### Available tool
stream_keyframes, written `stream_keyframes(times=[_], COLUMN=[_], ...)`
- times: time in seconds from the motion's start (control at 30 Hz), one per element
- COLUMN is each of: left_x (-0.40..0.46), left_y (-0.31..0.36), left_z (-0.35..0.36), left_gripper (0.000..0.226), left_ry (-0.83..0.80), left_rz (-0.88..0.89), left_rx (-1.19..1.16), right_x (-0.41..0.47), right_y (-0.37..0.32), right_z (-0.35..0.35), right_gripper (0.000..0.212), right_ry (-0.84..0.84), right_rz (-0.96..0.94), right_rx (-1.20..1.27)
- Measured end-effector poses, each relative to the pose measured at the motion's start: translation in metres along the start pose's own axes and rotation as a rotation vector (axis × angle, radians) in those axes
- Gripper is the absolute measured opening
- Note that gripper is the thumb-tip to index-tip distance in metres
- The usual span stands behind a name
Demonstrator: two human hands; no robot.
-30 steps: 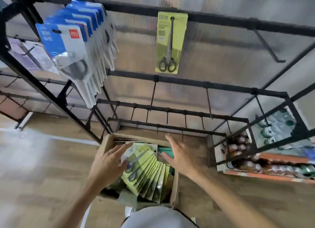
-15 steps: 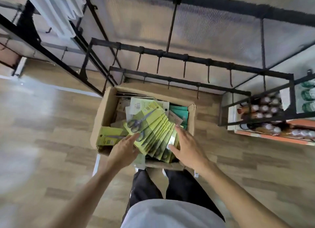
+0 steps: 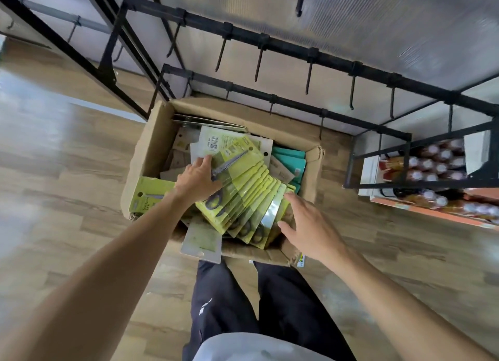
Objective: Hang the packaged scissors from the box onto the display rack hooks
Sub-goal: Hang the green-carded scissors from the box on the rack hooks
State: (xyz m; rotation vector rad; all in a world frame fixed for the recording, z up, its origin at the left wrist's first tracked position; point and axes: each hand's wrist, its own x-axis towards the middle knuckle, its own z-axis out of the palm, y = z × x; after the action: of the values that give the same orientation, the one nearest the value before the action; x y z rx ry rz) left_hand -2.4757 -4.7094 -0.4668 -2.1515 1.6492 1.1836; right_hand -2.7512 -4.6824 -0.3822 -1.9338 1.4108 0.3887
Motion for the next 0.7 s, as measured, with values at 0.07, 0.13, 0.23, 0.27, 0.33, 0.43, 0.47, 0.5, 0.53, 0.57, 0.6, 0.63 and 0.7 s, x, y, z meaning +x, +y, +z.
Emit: stream_keyframes(times=[0.07, 0.13, 0.23, 0.27, 0.33, 0.43, 0.47, 0.5, 0.53, 0.57, 0.6, 0.63, 0.7], left_x=[-0.003, -0.009, -0.021, -0.025, -0.034, -0.05, -0.055, -0.06, -0.065, -0.069, -0.073, -0.076, -0.081], left_y=[-0.001, -0.004, -0.008, -0.009, -0.012, -0.018, -0.021, -0.022, -0.023, -0.024, -0.025, -0.027, -0.032], left_z=[-0.001, -0.004, -0.009, -0.012, -0.019, -0.031, -0.035, -0.037, -0.04, -0.041, -0.042, -0.041, -0.038], left_gripper=[0.073, 0.068, 0.065, 0.065, 0.067, 0.069, 0.069, 0.07, 0.07, 0.071, 0.073, 0.076, 0.082], left_ry=[0.039, 0.074, 0.121, 0.139, 0.178, 0.243, 0.26, 0.277, 0.293, 0.307, 0.322, 0.337, 0.358], left_rz=[0.032, 0.043, 0.027, 0.024, 0.018, -0.001, 0.001, 0.003, 0.006, 0.008, 0.012, 0.019, 0.055], left_rx=[0.043, 0.082, 0.084, 0.067, 0.02, -0.046, -0.061, -0.075, -0.089, -0.1, -0.1, -0.087, -0.032], right_x=[0.002, 0.005, 0.009, 0.011, 0.016, 0.028, 0.034, 0.041, 0.048, 0.057, 0.066, 0.075, 0.092], right_y=[-0.002, -0.007, -0.02, -0.024, -0.034, -0.053, -0.061, -0.069, -0.079, -0.088, -0.096, -0.103, -0.112], right_z=[0.002, 0.006, 0.013, 0.016, 0.022, 0.036, 0.04, 0.045, 0.049, 0.052, 0.056, 0.059, 0.067], right_gripper=[0.068, 0.065, 0.062, 0.061, 0.058, 0.057, 0.056, 0.053, 0.05, 0.049, 0.049, 0.051, 0.059], right_ry=[-0.011, -0.016, -0.036, -0.039, -0.032, -0.006, 0.014, 0.04, 0.067, 0.087, 0.092, 0.082, 0.016], right_rz=[-0.001, -0.015, -0.037, -0.045, -0.066, -0.103, -0.132, -0.167, -0.199, -0.227, -0.25, -0.267, -0.281], right_rx=[-0.005, -0.009, -0.003, -0.002, 0.0, 0.018, 0.015, 0.004, -0.02, -0.066, -0.14, -0.228, -0.343])
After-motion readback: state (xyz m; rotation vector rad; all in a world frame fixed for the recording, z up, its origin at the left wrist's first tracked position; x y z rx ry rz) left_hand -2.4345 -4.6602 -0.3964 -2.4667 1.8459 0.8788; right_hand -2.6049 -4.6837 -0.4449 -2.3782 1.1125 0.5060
